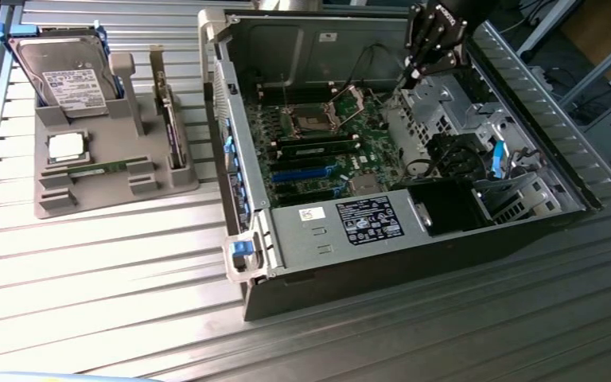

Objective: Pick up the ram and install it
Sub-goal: 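Press down the ram until it locks into place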

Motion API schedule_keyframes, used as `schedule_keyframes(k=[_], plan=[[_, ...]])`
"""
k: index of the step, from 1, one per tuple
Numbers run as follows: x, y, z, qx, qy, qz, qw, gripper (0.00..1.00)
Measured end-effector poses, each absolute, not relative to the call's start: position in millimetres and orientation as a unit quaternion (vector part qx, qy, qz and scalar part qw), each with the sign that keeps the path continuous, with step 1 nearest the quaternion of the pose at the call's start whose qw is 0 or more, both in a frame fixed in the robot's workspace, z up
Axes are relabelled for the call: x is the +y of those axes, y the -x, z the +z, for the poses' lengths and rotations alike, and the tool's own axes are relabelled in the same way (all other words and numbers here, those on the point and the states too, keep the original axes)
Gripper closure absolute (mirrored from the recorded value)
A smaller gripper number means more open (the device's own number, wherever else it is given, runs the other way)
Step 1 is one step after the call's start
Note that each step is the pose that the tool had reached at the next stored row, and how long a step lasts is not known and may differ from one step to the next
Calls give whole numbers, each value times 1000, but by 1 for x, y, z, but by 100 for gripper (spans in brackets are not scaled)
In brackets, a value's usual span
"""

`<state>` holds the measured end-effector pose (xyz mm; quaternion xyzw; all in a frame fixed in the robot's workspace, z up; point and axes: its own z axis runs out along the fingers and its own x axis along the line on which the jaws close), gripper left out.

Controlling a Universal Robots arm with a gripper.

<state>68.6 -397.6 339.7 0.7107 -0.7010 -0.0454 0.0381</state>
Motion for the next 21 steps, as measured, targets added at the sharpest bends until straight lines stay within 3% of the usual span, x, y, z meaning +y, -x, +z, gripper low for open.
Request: schedule_keyframes(k=[2,3,21], plan=[[-397,-69,340,-702,-712,-18,17,89],[-397,-68,340,-702,-712,-15,14,89],[-397,-68,338,-808,-589,-15,10,89]])
